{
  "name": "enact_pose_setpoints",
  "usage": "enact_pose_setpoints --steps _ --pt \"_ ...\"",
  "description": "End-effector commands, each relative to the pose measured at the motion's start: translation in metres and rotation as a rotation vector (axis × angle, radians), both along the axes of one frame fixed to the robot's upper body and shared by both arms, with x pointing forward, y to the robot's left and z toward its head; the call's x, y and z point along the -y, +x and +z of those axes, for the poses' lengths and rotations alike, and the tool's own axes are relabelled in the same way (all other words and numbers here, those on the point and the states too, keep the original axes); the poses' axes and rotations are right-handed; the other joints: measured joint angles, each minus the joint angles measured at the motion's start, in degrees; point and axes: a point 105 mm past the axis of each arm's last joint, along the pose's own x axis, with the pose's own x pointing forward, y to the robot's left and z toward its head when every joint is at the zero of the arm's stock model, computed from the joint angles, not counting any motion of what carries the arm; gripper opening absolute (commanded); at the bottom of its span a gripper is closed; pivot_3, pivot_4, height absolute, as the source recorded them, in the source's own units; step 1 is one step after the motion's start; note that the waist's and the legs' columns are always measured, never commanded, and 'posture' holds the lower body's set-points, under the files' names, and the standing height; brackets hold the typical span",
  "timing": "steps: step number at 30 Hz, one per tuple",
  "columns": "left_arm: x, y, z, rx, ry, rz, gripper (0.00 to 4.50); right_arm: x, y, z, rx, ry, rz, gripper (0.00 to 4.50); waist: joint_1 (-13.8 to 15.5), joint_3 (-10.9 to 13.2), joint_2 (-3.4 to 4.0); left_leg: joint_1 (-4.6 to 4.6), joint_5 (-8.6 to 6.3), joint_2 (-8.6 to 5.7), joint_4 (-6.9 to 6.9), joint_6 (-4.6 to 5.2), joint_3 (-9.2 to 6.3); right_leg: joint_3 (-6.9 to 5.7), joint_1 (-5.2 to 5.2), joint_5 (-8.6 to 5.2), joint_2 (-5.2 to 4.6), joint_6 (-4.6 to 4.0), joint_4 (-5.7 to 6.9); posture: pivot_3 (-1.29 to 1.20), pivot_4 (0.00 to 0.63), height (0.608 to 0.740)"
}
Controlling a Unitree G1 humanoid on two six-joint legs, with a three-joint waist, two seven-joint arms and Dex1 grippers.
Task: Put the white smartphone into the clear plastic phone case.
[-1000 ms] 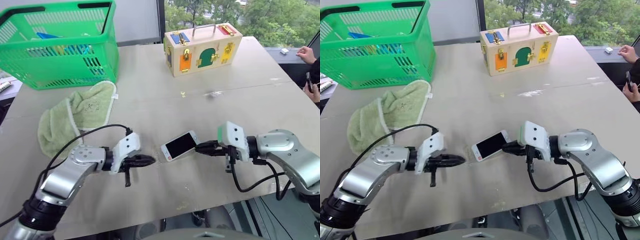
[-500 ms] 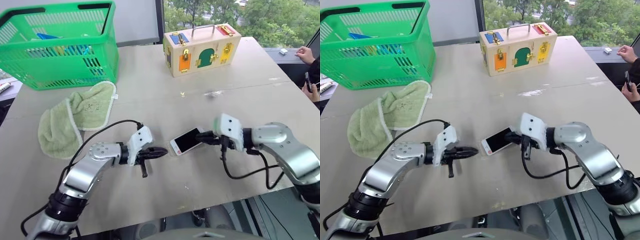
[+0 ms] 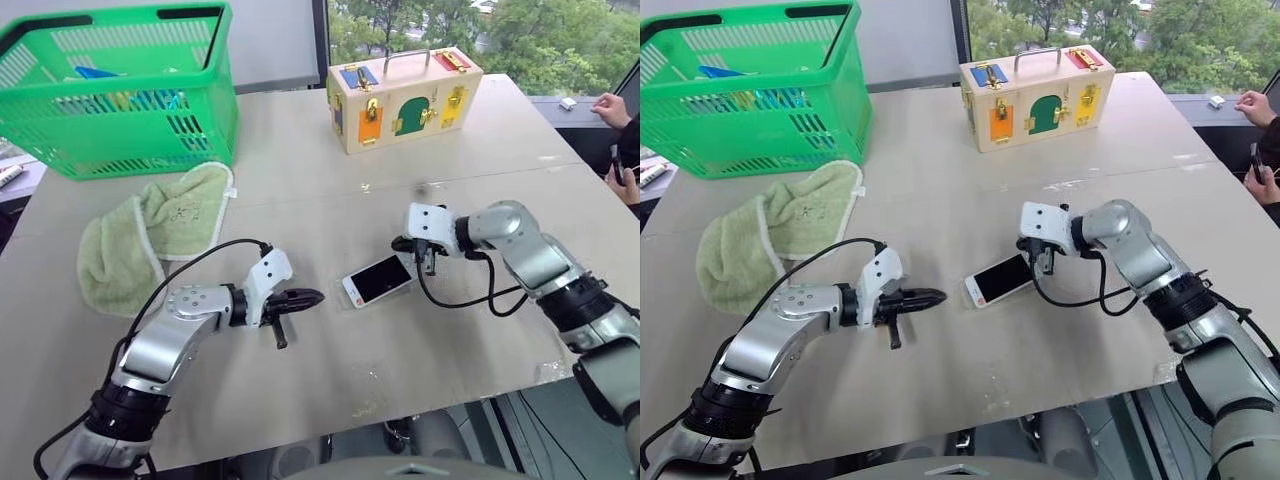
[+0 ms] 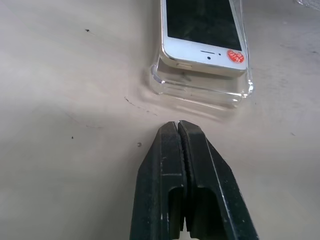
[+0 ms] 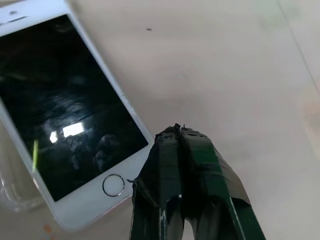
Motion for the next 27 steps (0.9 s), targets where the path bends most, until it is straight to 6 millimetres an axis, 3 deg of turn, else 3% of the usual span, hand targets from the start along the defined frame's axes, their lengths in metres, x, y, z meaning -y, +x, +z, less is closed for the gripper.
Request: enact_pose_setpoints --steps 1,11,14,20,24,27 --pt "0.008 -0.004 0.016 0.037 -0.024 -0.034 0.02 -0.005 0.005 0.009 -0.012 -0.030 0.116 0.00 -0.2 0.0 0.00 0.02 0.00 0.00 0.00 0.00 0.00 0.02 0.00 0.00 0.01 0.00 0.02 0.00 0.150 0.740" --pt "0.005 -0.007 0.019 0.049 -0.025 0.013 0.02 0.001 -0.019 0.003 -0.191 -0.110 0.314 0.00 -0.4 0.0 0.02 0.17 0.00 0.06 -0.02 0.00 0.03 0.15 0.03 0.08 0.06 -0.15 0.15 0.00 0.150 0.740" --pt "0.004 -0.008 0.018 0.045 -0.026 0.019 0.02 0.001 -0.024 0.007 -0.203 -0.087 0.327 0.00 -0.4 0.0 0.01 0.24 0.00 0.06 -0.02 0.00 0.06 0.18 0.04 0.07 0.06 -0.14 0.21 0.00 0.150 0.740" --pt "0.003 -0.004 0.019 0.044 -0.023 0.021 0.02 -0.004 -0.016 0.027 -0.133 0.005 0.268 0.00 -0.7 0.0 0.03 0.39 0.00 0.05 -0.04 -0.01 0.14 0.30 0.07 0.02 0.09 -0.08 0.32 0.00 0.150 0.740" --pt "-0.001 0.000 0.020 0.045 -0.021 0.027 0.02 -0.014 -0.015 0.040 -0.102 0.081 0.245 0.00 -0.8 0.0 0.03 0.42 0.01 0.06 -0.04 -0.01 0.15 0.34 0.07 0.02 0.11 -0.08 0.33 0.00 0.150 0.740" --pt "-0.004 0.000 0.020 0.036 -0.047 0.053 0.02 -0.029 -0.024 0.033 -0.108 0.127 0.222 0.00 -1.1 0.0 0.03 0.44 0.01 0.08 -0.08 -0.01 0.15 0.37 0.07 0.04 0.14 -0.10 0.33 0.00 0.150 0.740"
